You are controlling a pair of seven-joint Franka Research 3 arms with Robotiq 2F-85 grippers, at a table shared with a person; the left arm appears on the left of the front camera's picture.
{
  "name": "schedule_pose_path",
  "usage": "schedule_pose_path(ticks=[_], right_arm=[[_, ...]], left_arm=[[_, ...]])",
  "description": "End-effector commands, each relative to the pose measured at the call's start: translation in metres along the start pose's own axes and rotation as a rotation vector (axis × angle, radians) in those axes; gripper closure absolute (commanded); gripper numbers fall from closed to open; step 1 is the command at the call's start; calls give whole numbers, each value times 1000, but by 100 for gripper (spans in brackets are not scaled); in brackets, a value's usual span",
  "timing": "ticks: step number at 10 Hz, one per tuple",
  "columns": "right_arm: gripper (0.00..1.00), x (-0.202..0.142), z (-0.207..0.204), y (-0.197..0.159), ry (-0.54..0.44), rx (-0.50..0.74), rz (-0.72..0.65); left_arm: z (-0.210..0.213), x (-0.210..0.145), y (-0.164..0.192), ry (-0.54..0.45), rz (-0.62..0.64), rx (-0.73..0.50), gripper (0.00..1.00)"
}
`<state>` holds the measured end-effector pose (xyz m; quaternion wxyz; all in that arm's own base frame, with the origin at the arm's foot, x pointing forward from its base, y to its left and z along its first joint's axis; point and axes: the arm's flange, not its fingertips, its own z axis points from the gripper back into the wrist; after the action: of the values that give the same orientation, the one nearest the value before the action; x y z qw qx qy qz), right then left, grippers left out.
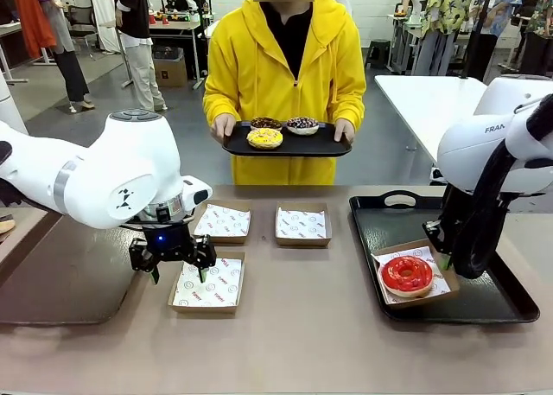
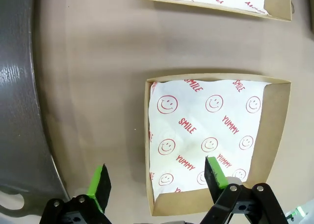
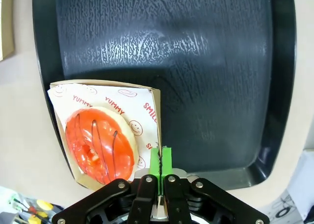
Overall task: Individually package the donuts and arrange them on the tray.
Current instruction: Place the picked Paper togo box on the Handle tray while simultaneously picking up another Paper togo box from the table with the other hand.
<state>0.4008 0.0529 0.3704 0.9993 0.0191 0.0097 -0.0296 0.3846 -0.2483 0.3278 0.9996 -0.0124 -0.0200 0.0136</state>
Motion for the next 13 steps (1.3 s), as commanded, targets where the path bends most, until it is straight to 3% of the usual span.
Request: schedule_pose_path(ticks=[1,7,8,9,10,11,12,13], right_arm=[[99,1,-3,-2,-17,41,14],[99,1,-4,-2,-7,61,30],[59,1,-4,-3,-6,69,39],[39,0,-5,-3,-6,72,40],[0,0,-5,-3,-6,76,39],[0,0,-5,-4,-7,78,38],[0,-1,-5,-4,-7,79,37],[15,-1,-5,-5,-5,79,35]], left_arm=[[-4,7,-5,-20,21,21,0],[-7,9,-5,2,-14,2,0],[-7,9,-5,3,-26,-13,60],[-6,9,-5,1,-26,-12,60],[-6,9,-5,-2,-24,-12,100],[-5,10,-5,-3,-25,-13,62],[-5,9,-4,-2,-26,-14,100],[-4,10,-4,-1,-26,-15,100]])
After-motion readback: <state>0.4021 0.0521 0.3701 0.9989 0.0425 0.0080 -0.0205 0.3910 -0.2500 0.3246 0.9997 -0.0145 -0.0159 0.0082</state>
